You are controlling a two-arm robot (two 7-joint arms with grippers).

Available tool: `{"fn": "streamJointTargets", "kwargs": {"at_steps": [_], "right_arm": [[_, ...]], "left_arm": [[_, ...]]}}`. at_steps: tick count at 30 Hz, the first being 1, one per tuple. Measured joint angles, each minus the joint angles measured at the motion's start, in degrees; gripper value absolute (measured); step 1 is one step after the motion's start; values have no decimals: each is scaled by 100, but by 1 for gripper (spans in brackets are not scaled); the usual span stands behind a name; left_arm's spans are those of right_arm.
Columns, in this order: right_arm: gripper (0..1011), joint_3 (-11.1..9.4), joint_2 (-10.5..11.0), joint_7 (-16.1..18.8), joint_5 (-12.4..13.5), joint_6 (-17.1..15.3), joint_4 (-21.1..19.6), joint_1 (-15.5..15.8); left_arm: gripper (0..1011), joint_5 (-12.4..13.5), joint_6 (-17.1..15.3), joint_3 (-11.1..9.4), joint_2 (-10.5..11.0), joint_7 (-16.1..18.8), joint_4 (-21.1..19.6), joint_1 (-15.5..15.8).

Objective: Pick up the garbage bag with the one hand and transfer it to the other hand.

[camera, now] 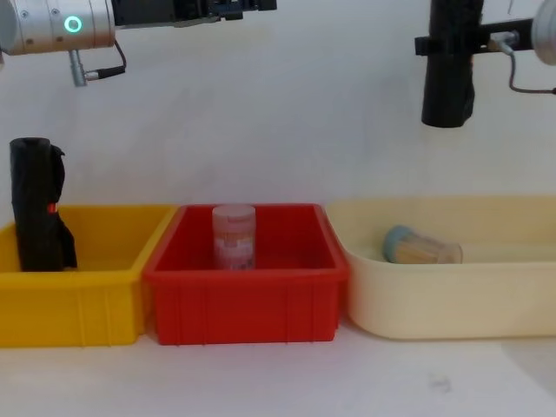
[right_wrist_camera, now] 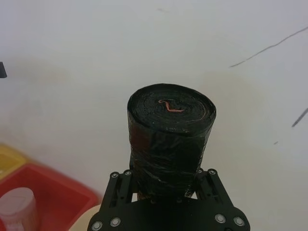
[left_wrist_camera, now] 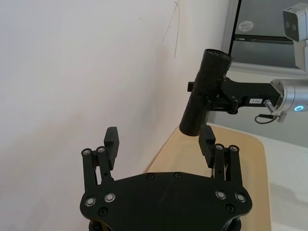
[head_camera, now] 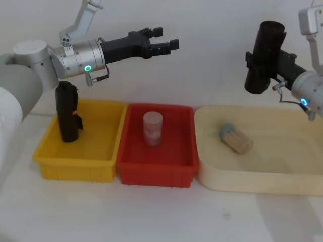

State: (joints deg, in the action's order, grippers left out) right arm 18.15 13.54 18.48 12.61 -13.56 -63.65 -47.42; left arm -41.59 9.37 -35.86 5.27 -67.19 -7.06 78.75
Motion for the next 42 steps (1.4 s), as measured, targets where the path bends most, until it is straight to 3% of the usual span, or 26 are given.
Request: {"fn": "streamJointTargets", "kwargs": {"at_steps": [2,13,19,42], "right_arm": [[535,-9,41,23,-3,-24,-50,20],[874,-43,218,131,-31,-138,-252,124],[1001,-51,263,153,-39,-166,-303,148],[1000,-65,324,189,-50,-204,-371,178]], "left_arm": [[1001,0,0,0,1,0,0,0],[1001,0,0,0,1,0,0,0],[1001,0,0,0,0,0,0,0],[1001,0,0,0,1,0,0,0]]}}
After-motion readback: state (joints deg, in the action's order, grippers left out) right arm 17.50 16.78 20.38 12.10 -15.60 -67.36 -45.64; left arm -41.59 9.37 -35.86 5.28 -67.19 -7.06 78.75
